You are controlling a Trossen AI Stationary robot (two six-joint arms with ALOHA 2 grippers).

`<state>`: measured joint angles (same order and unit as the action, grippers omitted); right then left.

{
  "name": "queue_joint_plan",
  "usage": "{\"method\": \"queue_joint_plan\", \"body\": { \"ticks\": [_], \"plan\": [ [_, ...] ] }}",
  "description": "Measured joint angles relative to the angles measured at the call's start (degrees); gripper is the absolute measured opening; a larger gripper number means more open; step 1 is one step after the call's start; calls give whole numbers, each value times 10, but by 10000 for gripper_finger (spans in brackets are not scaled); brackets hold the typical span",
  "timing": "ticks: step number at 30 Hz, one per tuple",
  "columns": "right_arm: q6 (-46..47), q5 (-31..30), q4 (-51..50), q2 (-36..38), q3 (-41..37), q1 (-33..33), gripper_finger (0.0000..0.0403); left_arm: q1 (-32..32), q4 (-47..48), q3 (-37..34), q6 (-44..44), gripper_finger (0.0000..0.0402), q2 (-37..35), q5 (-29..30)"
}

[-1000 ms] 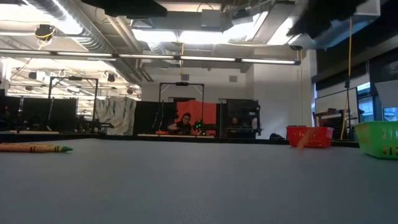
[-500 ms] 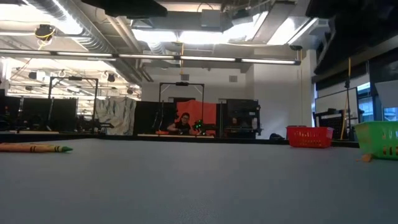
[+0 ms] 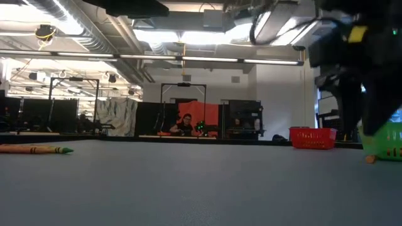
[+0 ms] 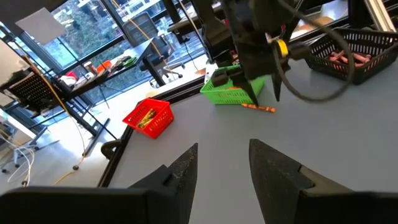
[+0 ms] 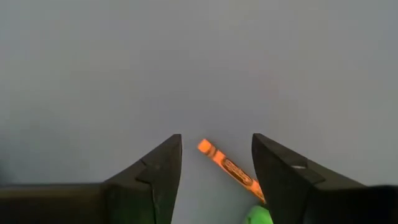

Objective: Sort crayons
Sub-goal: Put the orange crayon into the green bin

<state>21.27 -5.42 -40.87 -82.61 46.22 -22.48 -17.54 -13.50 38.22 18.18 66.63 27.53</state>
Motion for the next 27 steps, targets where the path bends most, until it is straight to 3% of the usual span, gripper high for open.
{"method": "queue_joint_plan", "body": {
  "ticks": [13, 24, 27],
  "plan": [
    [-51, 0, -16, -79, 0, 0, 137, 0, 0, 0, 0, 128, 0, 0],
    [-108, -6, -7, -91, 2, 3, 14, 0, 0, 0, 0, 128, 0, 0],
    [-116, -10, 0, -91, 1, 10, 11, 0, 0, 0, 0, 128, 0, 0]
  ]
}}
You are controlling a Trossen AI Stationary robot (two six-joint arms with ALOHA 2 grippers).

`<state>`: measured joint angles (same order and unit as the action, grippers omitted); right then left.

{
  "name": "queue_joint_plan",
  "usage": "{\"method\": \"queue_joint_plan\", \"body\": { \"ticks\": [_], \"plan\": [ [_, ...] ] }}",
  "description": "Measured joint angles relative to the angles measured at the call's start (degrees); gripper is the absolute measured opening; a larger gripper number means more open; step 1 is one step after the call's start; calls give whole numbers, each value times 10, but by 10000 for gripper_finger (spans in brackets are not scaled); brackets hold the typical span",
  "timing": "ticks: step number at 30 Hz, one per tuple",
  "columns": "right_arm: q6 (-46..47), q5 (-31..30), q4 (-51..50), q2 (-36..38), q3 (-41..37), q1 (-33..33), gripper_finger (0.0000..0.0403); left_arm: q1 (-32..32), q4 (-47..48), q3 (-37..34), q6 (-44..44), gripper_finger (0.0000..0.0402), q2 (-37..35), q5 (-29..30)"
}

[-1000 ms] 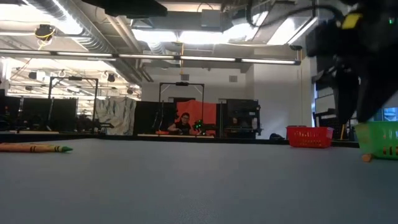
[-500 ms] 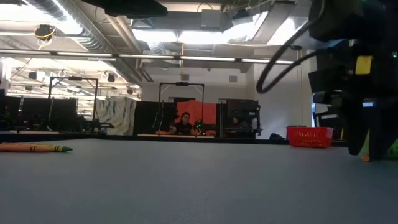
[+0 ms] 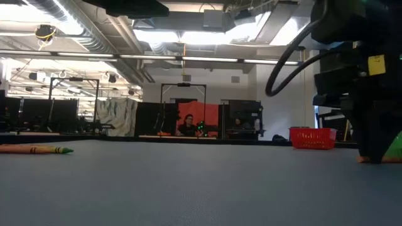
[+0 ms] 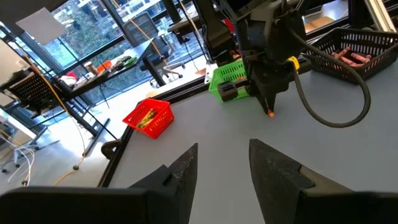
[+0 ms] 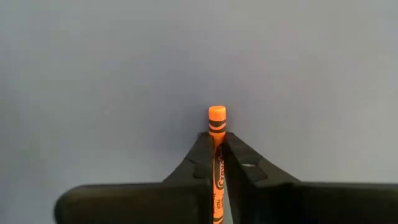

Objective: Sort crayons
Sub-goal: Put the orange crayon into the green bin

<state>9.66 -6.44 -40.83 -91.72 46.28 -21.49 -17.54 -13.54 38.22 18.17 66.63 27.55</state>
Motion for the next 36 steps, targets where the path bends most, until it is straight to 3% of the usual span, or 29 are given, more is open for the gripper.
{"method": "queue_joint_plan", "body": {
  "ticks": [4, 8, 18, 24, 36],
  "plan": [
    [-6, -25, 14, -1, 0, 10, 25, 0, 0, 0, 0, 128, 0, 0],
    [-6, -52, -2, 3, 26, 15, 10, 0, 0, 0, 0, 128, 0, 0],
    [116, -86, -200, 78, 156, 13, 11, 0, 2, 0, 0, 128, 0, 0],
    [237, -102, -283, 142, 132, 13, 8, 0, 6, 0, 0, 128, 0, 0],
    [410, -105, -350, 239, 42, 12, 9, 0, 6, 0, 0, 128, 0, 0]
  ]
}}
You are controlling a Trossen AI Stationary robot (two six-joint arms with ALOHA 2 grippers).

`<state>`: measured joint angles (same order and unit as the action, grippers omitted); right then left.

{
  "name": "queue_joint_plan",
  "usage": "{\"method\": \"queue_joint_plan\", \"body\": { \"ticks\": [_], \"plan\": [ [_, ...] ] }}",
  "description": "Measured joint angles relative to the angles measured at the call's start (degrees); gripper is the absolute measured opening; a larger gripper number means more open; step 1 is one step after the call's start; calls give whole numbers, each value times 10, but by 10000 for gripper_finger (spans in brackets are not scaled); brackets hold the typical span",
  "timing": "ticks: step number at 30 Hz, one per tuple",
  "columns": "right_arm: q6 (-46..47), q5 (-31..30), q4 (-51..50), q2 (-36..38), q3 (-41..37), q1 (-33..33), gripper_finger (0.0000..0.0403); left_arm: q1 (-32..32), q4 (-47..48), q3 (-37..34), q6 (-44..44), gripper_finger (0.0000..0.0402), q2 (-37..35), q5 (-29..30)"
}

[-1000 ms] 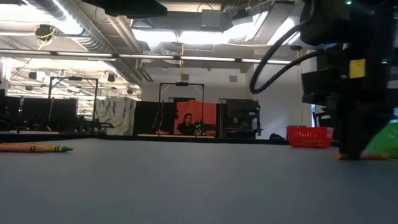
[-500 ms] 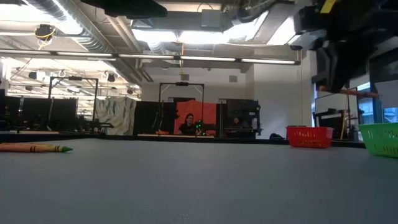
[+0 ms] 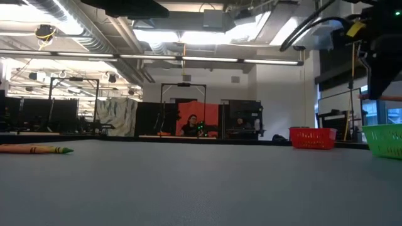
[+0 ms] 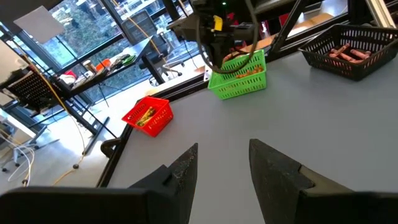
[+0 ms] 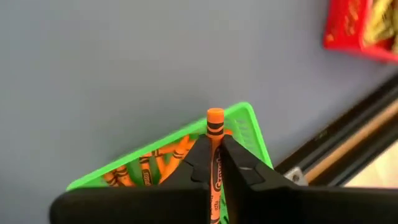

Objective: Sort crayons
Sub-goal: Put the orange crayon into the green bin

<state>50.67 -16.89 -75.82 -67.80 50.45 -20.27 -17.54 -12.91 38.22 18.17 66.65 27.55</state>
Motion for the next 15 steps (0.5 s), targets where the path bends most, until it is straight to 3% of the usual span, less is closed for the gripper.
{"method": "queue_joint_plan", "body": {
  "ticks": [15],
  "plan": [
    [139, 61, -11, 14, -66, 0, 16, 0, 0, 0, 0, 128, 0, 0]
  ]
}}
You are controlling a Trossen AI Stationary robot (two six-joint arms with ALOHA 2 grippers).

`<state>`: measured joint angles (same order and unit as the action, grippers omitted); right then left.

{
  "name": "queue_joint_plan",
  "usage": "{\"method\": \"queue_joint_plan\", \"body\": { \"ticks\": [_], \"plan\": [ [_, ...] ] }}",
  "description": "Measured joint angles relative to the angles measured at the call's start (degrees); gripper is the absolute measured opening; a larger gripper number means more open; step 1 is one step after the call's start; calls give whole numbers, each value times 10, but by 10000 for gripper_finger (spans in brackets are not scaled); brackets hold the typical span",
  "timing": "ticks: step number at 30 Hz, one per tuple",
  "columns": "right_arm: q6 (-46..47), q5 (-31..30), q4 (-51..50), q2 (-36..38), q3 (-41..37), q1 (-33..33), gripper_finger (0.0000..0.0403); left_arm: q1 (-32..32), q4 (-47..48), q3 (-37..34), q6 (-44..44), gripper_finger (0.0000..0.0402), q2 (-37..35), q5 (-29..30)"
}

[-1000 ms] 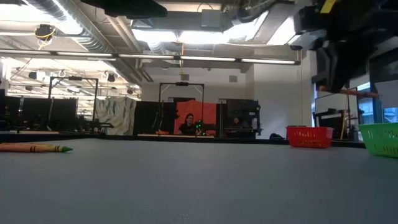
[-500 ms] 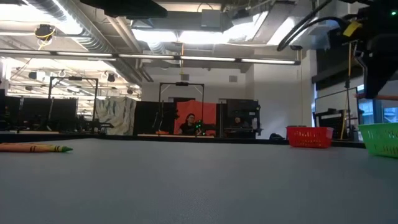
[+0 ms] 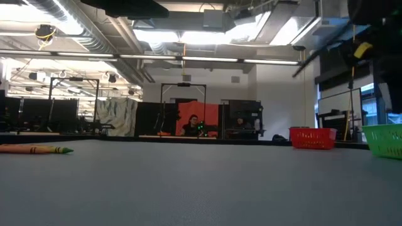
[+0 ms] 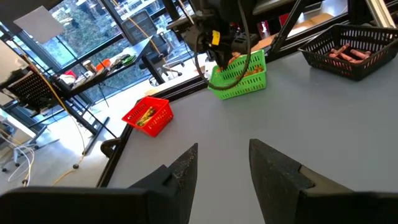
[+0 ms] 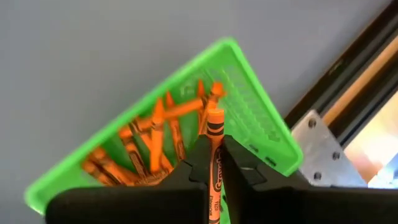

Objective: Sort crayons
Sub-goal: Put the orange crayon into the green bin

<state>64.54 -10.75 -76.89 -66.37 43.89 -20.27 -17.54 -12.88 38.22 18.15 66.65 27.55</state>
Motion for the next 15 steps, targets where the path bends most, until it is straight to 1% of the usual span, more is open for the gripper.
{"method": "queue_joint_plan", "body": {
  "ticks": [3, 9, 12, 15],
  "plan": [
    [2, 13, 2, 0, -14, 0, 18, 0, 0, 0, 0, 128, 0, 0],
    [14, -7, 21, 0, -16, 0, 23, 0, -5, 0, 0, 127, 0, 0],
    [27, 6, 23, 0, -16, 0, 51, 0, -5, 0, 0, 127, 0, 0],
    [30, 13, 20, 0, -16, 1, 99, 0, -5, 0, 0, 127, 0, 0]
  ]
}}
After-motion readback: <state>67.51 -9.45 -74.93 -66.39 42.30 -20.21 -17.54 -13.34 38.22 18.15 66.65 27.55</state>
